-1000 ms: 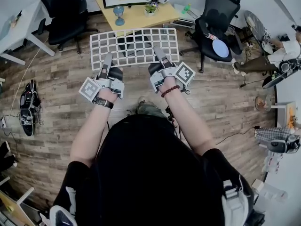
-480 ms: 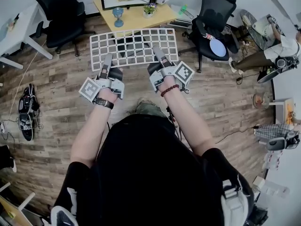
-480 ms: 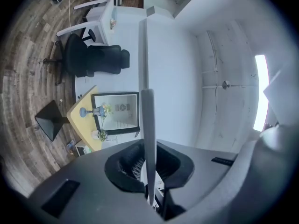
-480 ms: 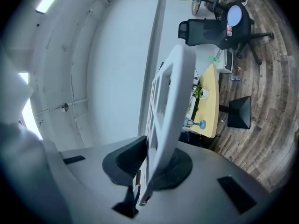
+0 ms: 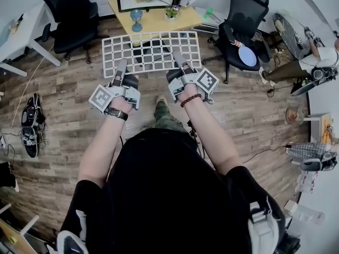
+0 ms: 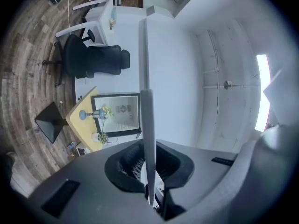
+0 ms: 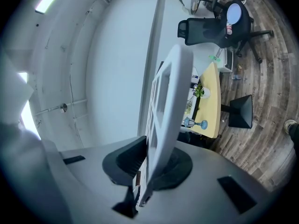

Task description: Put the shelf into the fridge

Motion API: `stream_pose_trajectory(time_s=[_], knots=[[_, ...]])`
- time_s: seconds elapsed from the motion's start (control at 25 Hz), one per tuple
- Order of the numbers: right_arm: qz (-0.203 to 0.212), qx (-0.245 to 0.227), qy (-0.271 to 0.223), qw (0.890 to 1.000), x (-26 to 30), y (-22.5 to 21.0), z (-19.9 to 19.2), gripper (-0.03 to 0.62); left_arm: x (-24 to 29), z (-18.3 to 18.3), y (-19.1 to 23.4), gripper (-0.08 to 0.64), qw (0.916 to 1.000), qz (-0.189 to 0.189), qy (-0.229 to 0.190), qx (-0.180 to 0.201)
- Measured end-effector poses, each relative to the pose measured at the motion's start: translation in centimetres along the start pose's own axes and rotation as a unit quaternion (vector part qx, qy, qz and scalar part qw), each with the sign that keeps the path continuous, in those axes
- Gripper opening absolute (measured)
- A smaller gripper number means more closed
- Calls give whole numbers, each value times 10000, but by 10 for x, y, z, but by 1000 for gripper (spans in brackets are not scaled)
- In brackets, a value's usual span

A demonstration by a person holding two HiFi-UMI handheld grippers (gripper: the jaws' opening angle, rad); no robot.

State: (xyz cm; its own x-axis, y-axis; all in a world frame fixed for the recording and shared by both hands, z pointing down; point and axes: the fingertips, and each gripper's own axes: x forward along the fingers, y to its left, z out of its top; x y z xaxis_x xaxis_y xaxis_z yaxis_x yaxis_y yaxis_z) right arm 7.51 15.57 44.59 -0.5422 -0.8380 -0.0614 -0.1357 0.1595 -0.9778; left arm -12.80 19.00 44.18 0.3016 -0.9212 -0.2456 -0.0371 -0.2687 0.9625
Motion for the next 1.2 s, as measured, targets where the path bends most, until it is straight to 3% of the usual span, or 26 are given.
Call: stream_pose_trajectory(time_s=[1.2], knots=[[-101,171,208,9996,94,-33,63,46,100,21,42,31,9996,225,-118,79]])
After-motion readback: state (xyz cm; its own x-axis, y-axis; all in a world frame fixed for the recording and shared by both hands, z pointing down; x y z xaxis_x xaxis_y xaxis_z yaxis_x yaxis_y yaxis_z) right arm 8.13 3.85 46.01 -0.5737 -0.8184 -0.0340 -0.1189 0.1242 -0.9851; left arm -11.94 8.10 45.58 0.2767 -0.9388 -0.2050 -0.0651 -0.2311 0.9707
